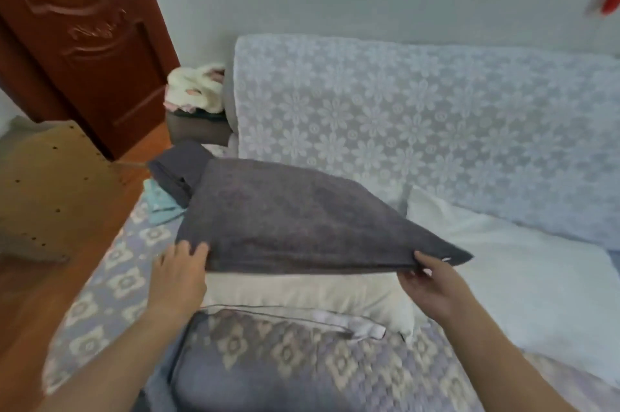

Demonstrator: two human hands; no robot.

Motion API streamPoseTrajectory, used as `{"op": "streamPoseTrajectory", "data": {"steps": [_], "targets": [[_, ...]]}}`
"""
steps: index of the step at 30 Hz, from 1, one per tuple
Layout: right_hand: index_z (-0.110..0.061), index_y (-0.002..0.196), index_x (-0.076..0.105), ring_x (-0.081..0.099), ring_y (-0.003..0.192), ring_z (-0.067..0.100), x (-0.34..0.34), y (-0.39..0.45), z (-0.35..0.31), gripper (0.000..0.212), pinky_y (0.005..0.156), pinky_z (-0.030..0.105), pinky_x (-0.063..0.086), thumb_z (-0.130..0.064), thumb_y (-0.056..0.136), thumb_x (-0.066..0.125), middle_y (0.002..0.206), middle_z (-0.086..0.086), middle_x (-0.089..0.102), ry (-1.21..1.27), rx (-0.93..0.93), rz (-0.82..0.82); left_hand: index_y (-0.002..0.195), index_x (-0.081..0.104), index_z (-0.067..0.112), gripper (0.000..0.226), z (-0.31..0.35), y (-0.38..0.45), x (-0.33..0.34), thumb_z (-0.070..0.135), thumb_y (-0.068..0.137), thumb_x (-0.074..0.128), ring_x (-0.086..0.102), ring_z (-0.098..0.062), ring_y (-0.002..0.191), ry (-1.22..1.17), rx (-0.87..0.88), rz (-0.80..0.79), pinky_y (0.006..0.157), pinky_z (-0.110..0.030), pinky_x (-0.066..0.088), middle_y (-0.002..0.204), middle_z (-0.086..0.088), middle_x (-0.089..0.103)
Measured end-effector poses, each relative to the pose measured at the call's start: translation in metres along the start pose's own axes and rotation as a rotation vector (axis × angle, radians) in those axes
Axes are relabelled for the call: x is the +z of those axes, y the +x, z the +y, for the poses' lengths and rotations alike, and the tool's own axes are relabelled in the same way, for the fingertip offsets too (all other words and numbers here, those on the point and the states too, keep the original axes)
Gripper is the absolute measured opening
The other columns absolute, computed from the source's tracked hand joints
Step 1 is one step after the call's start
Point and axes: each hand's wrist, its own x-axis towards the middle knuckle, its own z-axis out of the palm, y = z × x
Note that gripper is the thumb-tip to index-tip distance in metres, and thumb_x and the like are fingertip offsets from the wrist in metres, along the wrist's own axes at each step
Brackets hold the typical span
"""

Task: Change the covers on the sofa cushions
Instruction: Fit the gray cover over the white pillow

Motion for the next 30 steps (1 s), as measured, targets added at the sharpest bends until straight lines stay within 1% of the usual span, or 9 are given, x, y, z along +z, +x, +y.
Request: {"op": "streamPoseTrajectory", "data": {"steps": [2,4,7,12,16,20,24,27,30], "targets": [[-0.005,0.091,0.059,0.063,0.089,0.029,-0.024,0.013,0.031,0.032,0.066,0.037,0.058,0.004,0.07,0.082,0.111,0.017,0.061,-0.059,0.123,0.116,0.157,0.021,0.027,0.073,0.014,-0.016,0.044,0.037,0.092,0.055,0.04,-0.038,0.131,0.022,-0.074,-0.386,0.108,-0.048,0.036,0.142,-0.015,0.04],[-0.005,0.09,0.056,0.063,0.086,0.031,-0.043,0.029,0.05,0.006,0.064,0.035,0.059,-0.007,0.096,0.058,0.114,0.018,0.06,-0.195,0.162,0.209,0.159,0.009,0.032,0.089,0.043,-0.027,0.066,0.055,0.088,0.058,0.03,-0.035,0.142,-0.111,-0.012,-0.536,0.116,-0.044,0.03,0.154,-0.012,0.029],[-0.005,0.1,0.059,0.059,0.084,0.03,-0.061,0.055,0.054,0.01,0.071,0.039,0.053,-0.014,0.096,0.058,0.108,0.017,0.057,-0.311,0.079,0.308,0.16,0.012,0.034,0.086,0.107,-0.027,0.082,0.052,0.09,0.06,0.018,-0.031,0.148,-0.306,0.177,-0.42,0.12,-0.041,0.025,0.161,-0.008,0.018],[-0.009,0.138,0.046,0.062,0.104,0.034,-0.11,0.155,0.036,0.074,0.081,0.044,0.055,-0.042,0.074,0.065,0.131,0.015,0.056,-0.692,-0.221,0.373,0.159,0.019,0.038,0.073,0.208,0.012,0.14,0.063,0.096,0.045,0.001,-0.03,0.154,-0.283,0.438,-0.098,0.126,-0.048,0.01,0.167,-0.004,0.009],[-0.01,0.102,0.064,0.064,0.091,0.023,-0.118,0.178,0.032,0.018,0.076,0.036,0.053,-0.027,0.098,0.058,0.106,0.008,0.069,-0.791,-0.26,0.134,0.154,0.038,0.031,0.068,0.253,0.031,0.178,0.066,0.096,0.034,0.02,-0.034,0.152,-0.226,0.556,0.216,0.122,-0.058,0.016,0.161,-0.007,0.031],[-0.012,0.109,0.067,0.067,0.097,0.022,-0.138,0.2,0.032,0.02,0.075,0.037,0.053,-0.027,0.1,0.056,0.107,0.004,0.073,-0.702,-0.335,-0.059,0.149,0.047,0.03,0.063,0.271,0.045,0.209,0.062,0.098,0.03,0.031,-0.034,0.148,-0.12,0.533,0.333,0.122,-0.055,0.018,0.156,-0.007,0.044],[-0.006,0.097,0.064,0.064,0.069,0.015,-0.172,0.195,0.041,0.014,0.066,0.033,0.058,-0.015,0.102,0.053,0.078,0.003,0.066,-0.669,-0.356,-0.216,0.149,0.049,0.028,0.056,0.284,0.028,0.227,0.053,0.1,0.035,0.029,-0.034,0.149,-0.097,0.416,0.425,0.122,-0.054,0.019,0.157,-0.008,0.042],[-0.003,0.105,0.064,0.065,0.065,0.015,-0.193,0.184,0.059,0.017,0.061,0.027,0.056,-0.017,0.102,0.054,0.078,0.006,0.066,-0.674,-0.389,-0.243,0.141,0.057,0.022,0.045,0.3,-0.008,0.232,0.032,0.096,0.059,0.033,-0.038,0.144,-0.308,0.296,0.538,0.118,-0.057,0.026,0.151,-0.013,0.045],[-0.001,0.107,0.064,0.067,0.068,0.015,-0.208,0.156,0.08,0.019,0.068,0.03,0.058,-0.017,0.102,0.056,0.078,0.006,0.067,-0.611,-0.467,-0.321,0.114,0.068,0.014,0.028,0.316,-0.066,0.227,0.01,0.087,0.069,0.047,-0.033,0.115,-0.648,0.354,0.732,0.096,-0.048,0.044,0.119,-0.01,0.056]]}}
